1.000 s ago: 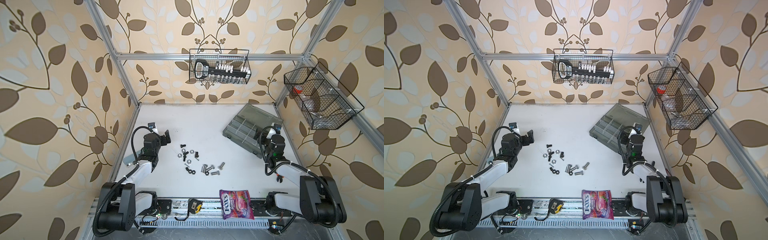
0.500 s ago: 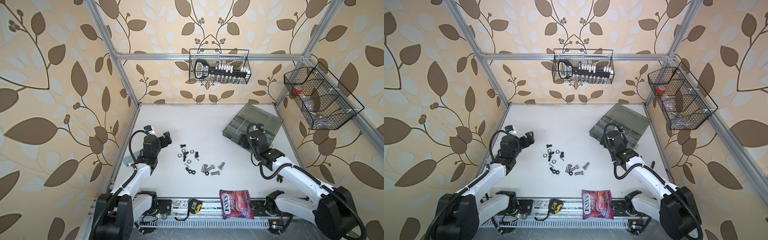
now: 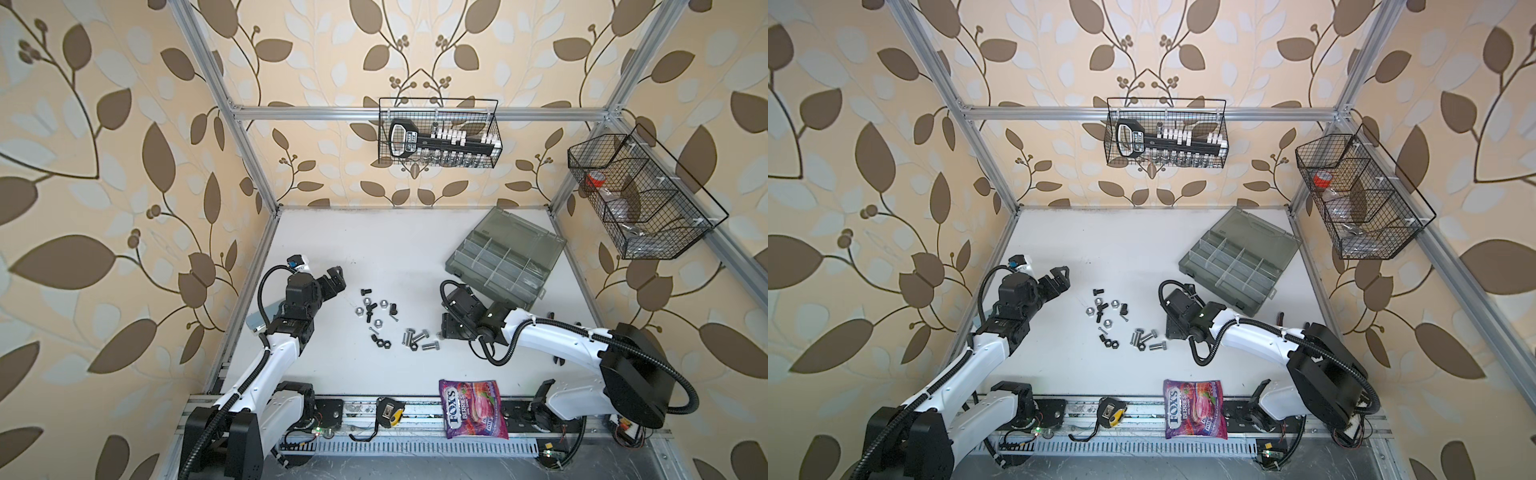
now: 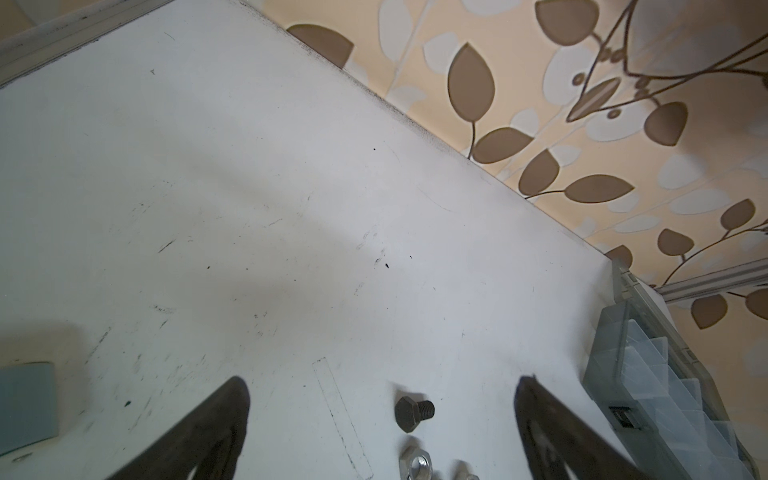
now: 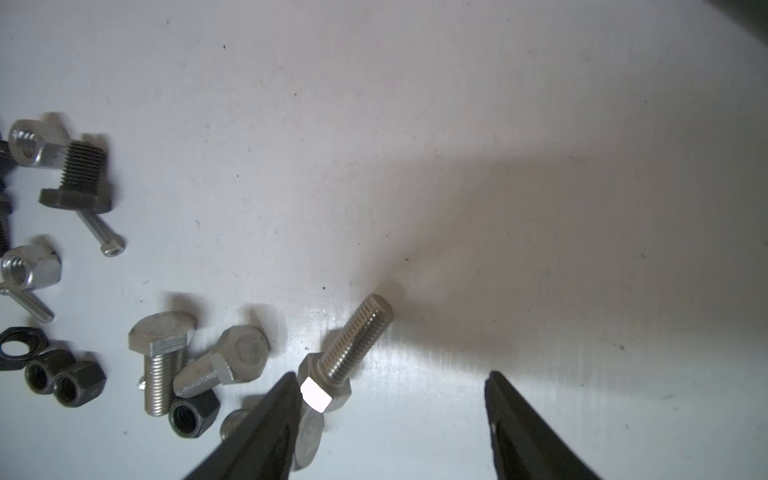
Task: Sort the screws and nuts into containers
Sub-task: 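Move the right gripper over the bolt pile toward a silver bolt, then close the right gripper on the upright silver bolt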
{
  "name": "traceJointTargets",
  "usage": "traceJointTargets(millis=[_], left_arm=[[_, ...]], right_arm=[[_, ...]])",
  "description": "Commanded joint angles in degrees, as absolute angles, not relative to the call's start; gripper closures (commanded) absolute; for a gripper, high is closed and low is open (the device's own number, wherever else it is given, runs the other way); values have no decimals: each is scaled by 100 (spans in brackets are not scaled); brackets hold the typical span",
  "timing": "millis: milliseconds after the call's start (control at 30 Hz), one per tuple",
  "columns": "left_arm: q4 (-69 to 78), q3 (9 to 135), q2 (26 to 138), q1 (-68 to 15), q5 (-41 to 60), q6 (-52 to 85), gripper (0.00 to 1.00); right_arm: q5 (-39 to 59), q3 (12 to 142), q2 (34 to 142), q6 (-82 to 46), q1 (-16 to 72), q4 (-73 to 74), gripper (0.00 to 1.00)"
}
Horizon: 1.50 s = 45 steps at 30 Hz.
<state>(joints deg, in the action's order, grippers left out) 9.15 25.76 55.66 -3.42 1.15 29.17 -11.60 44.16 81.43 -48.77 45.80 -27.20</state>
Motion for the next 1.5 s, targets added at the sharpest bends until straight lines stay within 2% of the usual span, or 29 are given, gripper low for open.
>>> traceJointTargets(millis=[0,167,933,1267,1467], left_arm=[[929,2671,5545,-361,241,3009,1],[967,2668,5607,-365,304,2992,1],[1063,2725,5853,-363,521,2933,1],[1046,2742,5715,-366,442,2895,1],[1020,2746,5723,-364,406,2887,1]], right_arm=[[-1001,4617,8358,-4966,4605,-2742,31],[-967,4825,8755,-4975,4605,-2610,32],[-482,5242,9688,-4764,4605,-2352,61],[-527,5288,9767,-4543,4603,-2949,64],[-502,5251,9879,-4403,4611,-3109,71]])
